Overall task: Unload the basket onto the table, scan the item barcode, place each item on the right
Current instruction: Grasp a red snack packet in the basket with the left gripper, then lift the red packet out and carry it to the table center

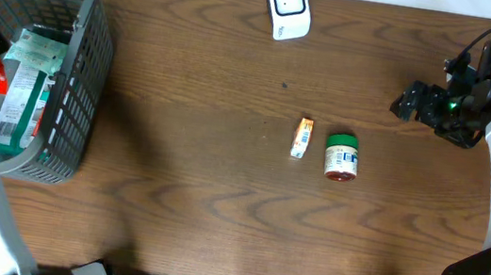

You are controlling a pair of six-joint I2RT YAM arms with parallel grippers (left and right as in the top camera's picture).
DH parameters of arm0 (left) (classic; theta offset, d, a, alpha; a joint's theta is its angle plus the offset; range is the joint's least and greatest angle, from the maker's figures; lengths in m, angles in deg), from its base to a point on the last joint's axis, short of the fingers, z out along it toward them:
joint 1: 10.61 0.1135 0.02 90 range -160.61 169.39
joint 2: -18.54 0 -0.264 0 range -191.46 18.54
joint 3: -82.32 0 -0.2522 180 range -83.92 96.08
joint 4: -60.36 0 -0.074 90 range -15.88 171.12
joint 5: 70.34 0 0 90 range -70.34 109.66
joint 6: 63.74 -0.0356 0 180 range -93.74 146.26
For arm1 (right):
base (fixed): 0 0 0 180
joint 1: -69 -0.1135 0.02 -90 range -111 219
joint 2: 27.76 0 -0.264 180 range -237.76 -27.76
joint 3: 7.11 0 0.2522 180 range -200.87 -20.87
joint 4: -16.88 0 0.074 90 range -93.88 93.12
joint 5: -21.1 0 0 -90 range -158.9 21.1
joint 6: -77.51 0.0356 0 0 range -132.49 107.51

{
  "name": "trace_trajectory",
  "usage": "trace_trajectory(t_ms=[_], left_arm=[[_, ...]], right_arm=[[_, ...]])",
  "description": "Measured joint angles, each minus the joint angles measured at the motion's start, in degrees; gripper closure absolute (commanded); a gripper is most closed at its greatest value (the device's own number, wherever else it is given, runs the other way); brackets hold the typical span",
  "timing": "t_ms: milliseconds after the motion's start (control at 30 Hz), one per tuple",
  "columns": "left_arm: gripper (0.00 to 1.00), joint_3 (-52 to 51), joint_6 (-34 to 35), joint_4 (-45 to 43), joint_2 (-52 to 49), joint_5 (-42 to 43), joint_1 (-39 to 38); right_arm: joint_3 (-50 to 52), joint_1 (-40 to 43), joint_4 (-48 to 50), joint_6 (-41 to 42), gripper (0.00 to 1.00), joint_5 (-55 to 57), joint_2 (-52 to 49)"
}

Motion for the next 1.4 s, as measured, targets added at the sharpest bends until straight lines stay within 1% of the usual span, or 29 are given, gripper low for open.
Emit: trace_trajectory(t_ms=[133,233,367,533,733,867,1000,1200,1233,1267,1300,1333,1400], left_arm=[[0.93,0.0,2.5,0.4,7.3,1.2,-1.2],[0.93,0.0,4.3,1.9,12.0,3.7,-4.3],[0.93,0.0,5.9,7.0,16.5,6.5,-11.6],[0.93,-0.1,8.7,13.9,16.6,8.0,-21.9],[0.93,-6.0,11.3,14.4,12.1,8.5,-35.5],[0.93,-11.7,13.4,10.5,5.7,8.7,-43.1],[0.93,-15.5,15.4,5.8,-2.4,8.8,-48.8],[0.92,-15.9,17.5,0.0,-15.4,7.6,-55.1],[0.84,-15.9,17.6,-1.0,-17.4,7.5,-55.9],[0.69,-15.9,17.7,-2.1,-19.4,7.5,-56.6],[0.41,-15.9,17.5,-2.9,-20.6,7.5,-57.0],[0.34,-15.9,18.1,-3.8,-22.4,7.4,-57.7],[0.28,-15.9,18.3,-4.3,-23.2,7.3,-58.3]], right_arm=[[0.0,0.0,0.0,0.0,0.01,0.0,0.0],[0.0,0.0,0.0,0.0,0.01,0.0,0.0],[0.0,0.0,0.0,0.0,0.01,0.0,0.0],[0.0,0.0,0.0,0.0,0.01,0.0,0.0],[0.0,0.0,0.0,0.0,0.01,0.0,0.0],[0.0,0.0,0.0,0.0,0.01,0.0,0.0],[0.0,0.0,0.0,0.0,0.01,0.0,0.0],[0.0,0.0,0.0,0.0,0.01,0.0,0.0],[0.0,0.0,0.0,0.0,0.01,0.0,0.0],[0.0,0.0,0.0,0.0,0.01,0.0,0.0],[0.0,0.0,0.0,0.0,0.01,0.0,0.0],[0.0,0.0,0.0,0.0,0.01,0.0,0.0],[0.0,0.0,0.0,0.0,0.01,0.0,0.0]])
